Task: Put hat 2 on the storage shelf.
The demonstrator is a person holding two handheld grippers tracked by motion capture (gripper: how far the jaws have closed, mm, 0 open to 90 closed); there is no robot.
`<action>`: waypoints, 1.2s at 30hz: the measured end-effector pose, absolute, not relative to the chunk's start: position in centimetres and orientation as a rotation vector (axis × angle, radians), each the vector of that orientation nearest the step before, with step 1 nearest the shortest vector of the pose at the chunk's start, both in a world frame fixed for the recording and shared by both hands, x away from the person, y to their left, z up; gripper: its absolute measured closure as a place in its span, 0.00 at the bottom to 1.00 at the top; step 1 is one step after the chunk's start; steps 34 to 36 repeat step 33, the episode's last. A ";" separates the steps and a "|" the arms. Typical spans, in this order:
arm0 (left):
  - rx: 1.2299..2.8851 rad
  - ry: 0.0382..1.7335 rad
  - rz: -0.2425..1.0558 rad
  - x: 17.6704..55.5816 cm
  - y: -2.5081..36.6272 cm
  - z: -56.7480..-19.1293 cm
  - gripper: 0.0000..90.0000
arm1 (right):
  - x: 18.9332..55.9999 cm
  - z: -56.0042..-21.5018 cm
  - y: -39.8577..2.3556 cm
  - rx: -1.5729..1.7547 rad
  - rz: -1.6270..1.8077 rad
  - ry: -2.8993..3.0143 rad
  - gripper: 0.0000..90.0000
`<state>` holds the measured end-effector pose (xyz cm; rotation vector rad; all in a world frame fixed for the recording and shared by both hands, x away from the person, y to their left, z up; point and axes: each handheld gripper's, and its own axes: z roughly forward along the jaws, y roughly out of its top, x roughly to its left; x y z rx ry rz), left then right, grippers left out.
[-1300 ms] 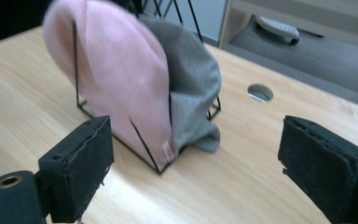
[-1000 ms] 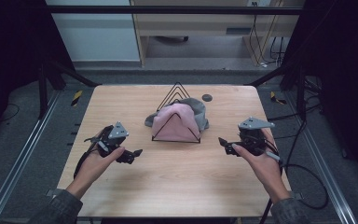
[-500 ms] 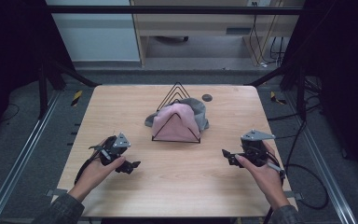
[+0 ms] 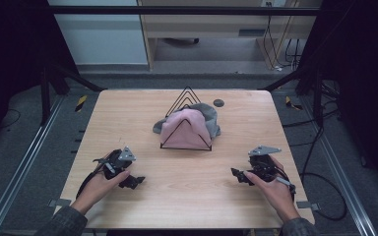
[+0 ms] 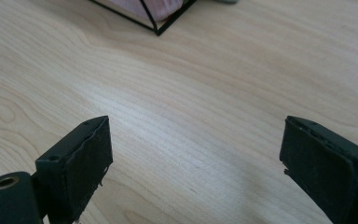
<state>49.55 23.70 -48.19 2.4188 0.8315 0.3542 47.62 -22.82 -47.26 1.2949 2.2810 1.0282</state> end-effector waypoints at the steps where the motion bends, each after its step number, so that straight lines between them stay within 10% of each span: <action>1: 2.416 0.834 0.356 49.6 23.7 -48.3 0.05 | 47.7 -47.5 -22.7 1.296 1.026 2.292 0.10; 36: 2.341 0.910 0.334 49.7 24.9 -49.9 0.00 | 47.2 -51.2 -21.5 1.261 0.954 2.252 0.00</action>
